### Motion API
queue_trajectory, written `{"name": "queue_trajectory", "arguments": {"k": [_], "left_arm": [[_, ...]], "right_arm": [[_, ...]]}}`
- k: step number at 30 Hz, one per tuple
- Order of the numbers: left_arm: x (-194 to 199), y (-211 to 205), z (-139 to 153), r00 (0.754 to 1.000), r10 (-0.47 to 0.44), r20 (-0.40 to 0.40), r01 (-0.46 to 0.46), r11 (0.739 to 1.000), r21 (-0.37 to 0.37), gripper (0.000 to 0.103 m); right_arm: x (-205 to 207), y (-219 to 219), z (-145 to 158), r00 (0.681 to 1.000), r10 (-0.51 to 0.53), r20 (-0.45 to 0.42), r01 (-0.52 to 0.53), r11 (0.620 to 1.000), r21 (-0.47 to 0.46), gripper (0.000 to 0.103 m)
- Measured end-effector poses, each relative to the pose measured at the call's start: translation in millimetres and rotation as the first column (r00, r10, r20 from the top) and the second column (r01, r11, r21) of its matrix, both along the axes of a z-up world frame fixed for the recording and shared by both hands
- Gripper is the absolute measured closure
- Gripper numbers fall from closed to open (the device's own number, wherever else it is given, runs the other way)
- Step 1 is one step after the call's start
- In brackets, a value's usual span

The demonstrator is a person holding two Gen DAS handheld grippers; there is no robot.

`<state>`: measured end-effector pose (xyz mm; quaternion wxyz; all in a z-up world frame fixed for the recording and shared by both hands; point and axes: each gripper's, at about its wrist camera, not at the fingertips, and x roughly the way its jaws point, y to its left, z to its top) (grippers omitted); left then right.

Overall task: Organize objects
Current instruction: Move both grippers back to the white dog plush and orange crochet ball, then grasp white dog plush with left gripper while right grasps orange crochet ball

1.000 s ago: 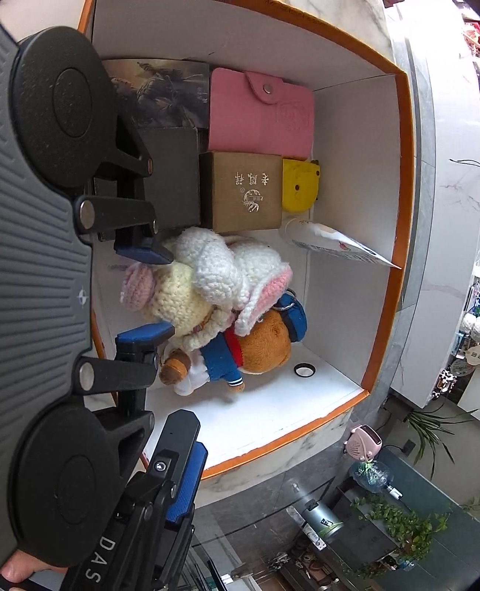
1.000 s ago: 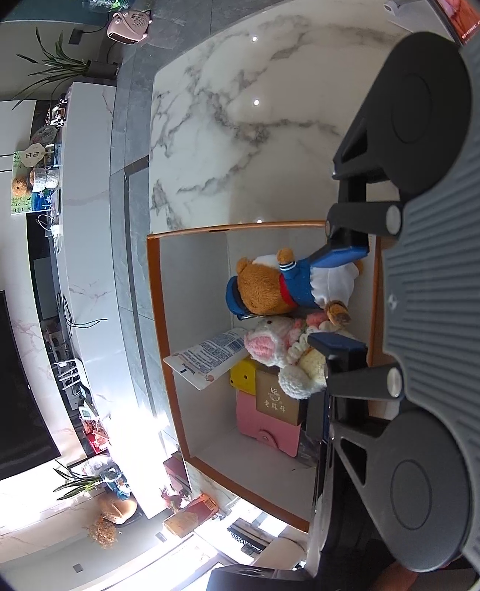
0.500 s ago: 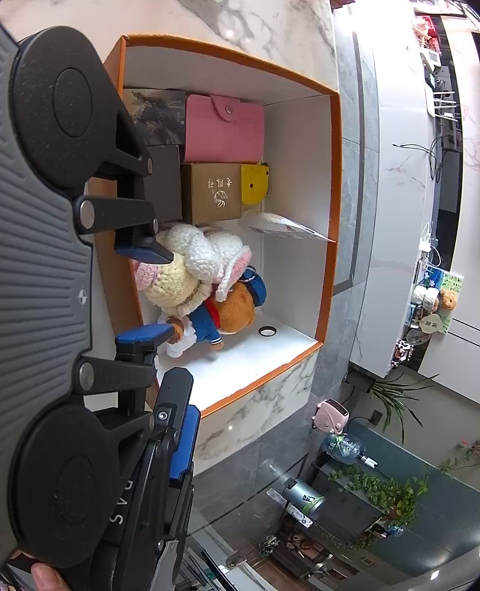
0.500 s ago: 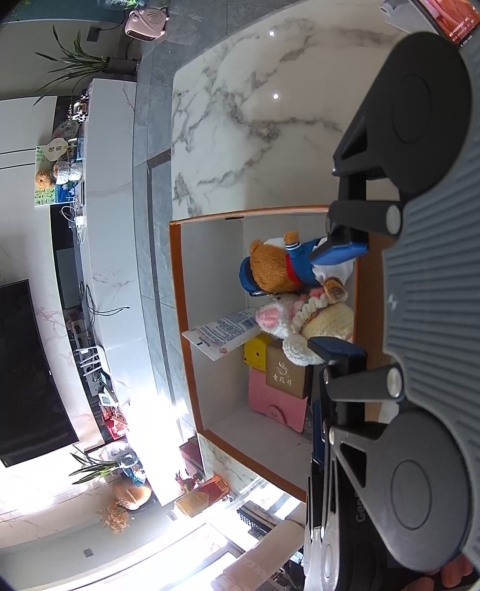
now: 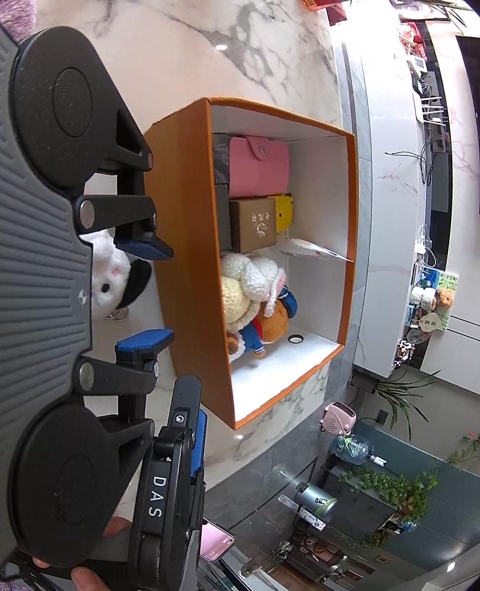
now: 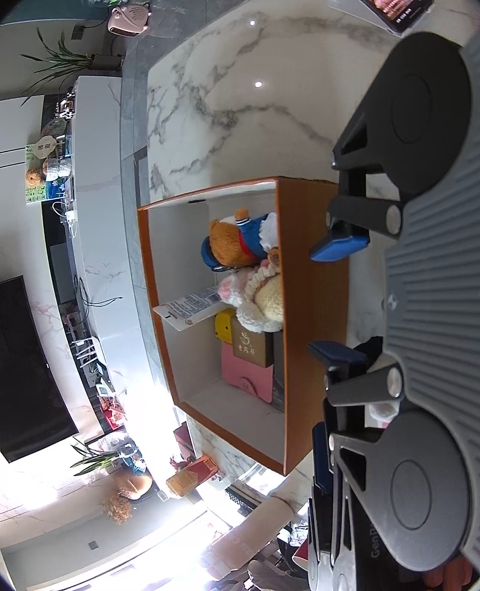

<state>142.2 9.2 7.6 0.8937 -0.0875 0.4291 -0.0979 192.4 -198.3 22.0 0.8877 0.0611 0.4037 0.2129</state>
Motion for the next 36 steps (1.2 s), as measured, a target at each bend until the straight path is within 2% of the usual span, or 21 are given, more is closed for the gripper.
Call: {"name": "queue_trajectory", "arguments": {"k": [4,9,12,15,19,22,25,29,32,34,36], "left_arm": [[-16,8,-11,1.0,-0.005,-0.018,0.005,1.0,0.026,0.051],[-34,13,-21,1.0,-0.001,-0.027,0.004,0.995,0.097,0.05],[-43,18,-25,0.999,-0.011,-0.031,0.014,0.995,0.102,0.046],[-48,19,-28,0.998,-0.055,-0.022,0.057,0.993,0.105,0.041],[-52,9,-33,0.986,-0.164,-0.015,0.163,0.967,0.193,0.038],[-56,0,-37,0.968,-0.252,-0.01,0.246,0.932,0.268,0.037],[-60,-9,-41,0.937,-0.348,-0.013,0.33,0.877,0.35,0.035],[-62,-21,-49,0.875,-0.481,-0.056,0.447,0.758,0.476,0.032],[-58,-25,-58,0.833,-0.542,-0.108,0.51,0.678,0.529,0.032],[-56,-27,-64,0.819,-0.559,-0.129,0.53,0.652,0.541,0.031],[-54,-28,-69,0.817,-0.56,-0.137,0.534,0.646,0.546,0.029]], "right_arm": [[-6,0,-16,0.999,-0.003,-0.052,0.003,1.0,-0.007,0.052],[-15,3,-32,0.995,0.004,-0.104,-0.005,1.0,-0.016,0.052],[-20,9,-39,0.99,0.025,-0.137,-0.027,1.0,-0.011,0.052],[-26,19,-43,0.987,0.052,-0.153,-0.055,0.998,-0.016,0.052],[-30,28,-48,0.983,0.062,-0.17,-0.071,0.996,-0.047,0.053],[-30,31,-52,0.98,0.063,-0.189,-0.074,0.996,-0.056,0.053],[-31,34,-55,0.978,0.062,-0.202,-0.076,0.995,-0.064,0.056],[-31,37,-60,0.975,0.063,-0.214,-0.082,0.993,-0.08,0.06],[-29,39,-63,0.974,0.06,-0.22,-0.081,0.993,-0.09,0.061],[-28,37,-64,0.974,0.055,-0.222,-0.078,0.992,-0.096,0.061],[-26,33,-64,0.975,0.041,-0.22,-0.066,0.992,-0.106,0.061]]}}
